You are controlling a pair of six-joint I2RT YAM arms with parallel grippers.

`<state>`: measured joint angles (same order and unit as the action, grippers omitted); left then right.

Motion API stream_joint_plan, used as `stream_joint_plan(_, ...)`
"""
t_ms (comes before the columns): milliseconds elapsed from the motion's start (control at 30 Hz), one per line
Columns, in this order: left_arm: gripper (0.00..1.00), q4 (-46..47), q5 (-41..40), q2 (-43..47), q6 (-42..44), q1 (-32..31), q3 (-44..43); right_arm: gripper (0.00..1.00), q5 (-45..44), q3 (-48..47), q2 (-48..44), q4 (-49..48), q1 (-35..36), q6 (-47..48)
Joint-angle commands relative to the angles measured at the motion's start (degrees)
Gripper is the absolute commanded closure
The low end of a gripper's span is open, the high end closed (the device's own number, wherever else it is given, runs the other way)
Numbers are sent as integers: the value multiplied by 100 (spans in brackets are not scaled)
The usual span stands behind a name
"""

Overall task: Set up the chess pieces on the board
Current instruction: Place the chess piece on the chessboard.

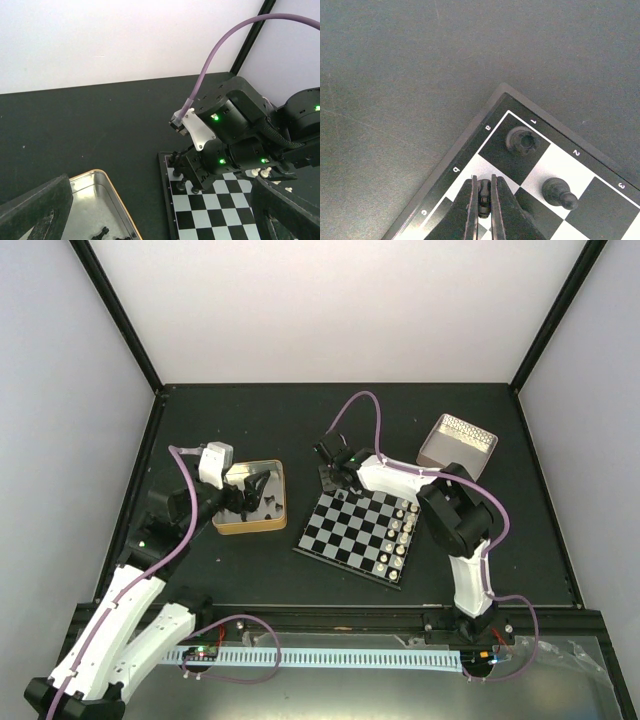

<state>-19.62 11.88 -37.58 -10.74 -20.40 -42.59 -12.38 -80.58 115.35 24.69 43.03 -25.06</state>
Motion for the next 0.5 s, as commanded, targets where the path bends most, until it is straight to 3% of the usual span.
stream_joint_plan(0,1,114,69,3,-59,-33,-21,98,-289,-108,78,44,3,-100)
stream_joint_plan(467,1,114,122,-56,-73,-28,-18,78,-216,-154,-95,189,-1,-226)
